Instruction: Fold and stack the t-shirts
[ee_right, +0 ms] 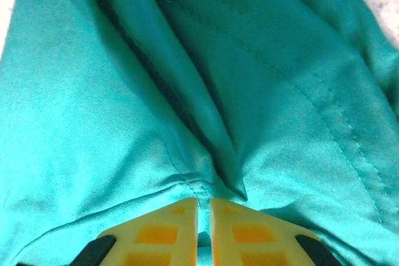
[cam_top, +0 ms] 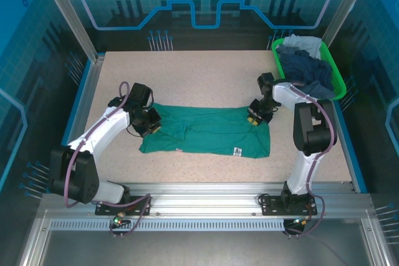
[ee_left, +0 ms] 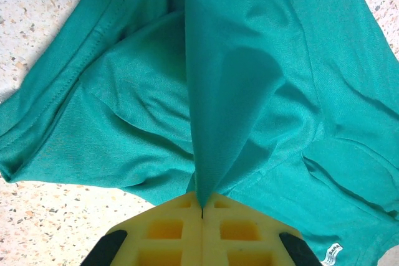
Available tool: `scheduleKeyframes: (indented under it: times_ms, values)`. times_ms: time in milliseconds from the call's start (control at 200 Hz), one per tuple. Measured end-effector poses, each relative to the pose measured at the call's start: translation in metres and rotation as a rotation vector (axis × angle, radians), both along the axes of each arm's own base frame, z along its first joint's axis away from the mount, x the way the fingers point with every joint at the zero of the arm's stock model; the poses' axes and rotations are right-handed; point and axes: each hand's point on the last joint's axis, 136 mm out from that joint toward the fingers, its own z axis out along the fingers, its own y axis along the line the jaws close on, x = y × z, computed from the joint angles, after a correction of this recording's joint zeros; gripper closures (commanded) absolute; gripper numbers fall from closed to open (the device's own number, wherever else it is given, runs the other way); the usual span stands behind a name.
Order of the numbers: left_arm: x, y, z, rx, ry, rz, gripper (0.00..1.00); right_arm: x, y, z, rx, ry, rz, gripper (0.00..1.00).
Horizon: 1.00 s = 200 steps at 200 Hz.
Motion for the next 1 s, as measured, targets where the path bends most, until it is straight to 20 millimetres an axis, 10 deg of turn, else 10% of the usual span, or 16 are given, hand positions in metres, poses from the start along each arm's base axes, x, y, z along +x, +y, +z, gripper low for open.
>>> scheduleKeyframes:
  times_ms: [260, 1000]
  values:
    - [0.0, 0.0, 0.001, -0.002, -0.005, 0.001, 1.0, -0.002, -0.003, -0.004, -0.022, 0.009, 0.005, 0.72]
    - [-0.002, 0.0, -0.001, -0.001, 0.002, 0.004, 1.0, 0.001, -0.004, -0.009, -0.054, 0.02, 0.02, 1.0]
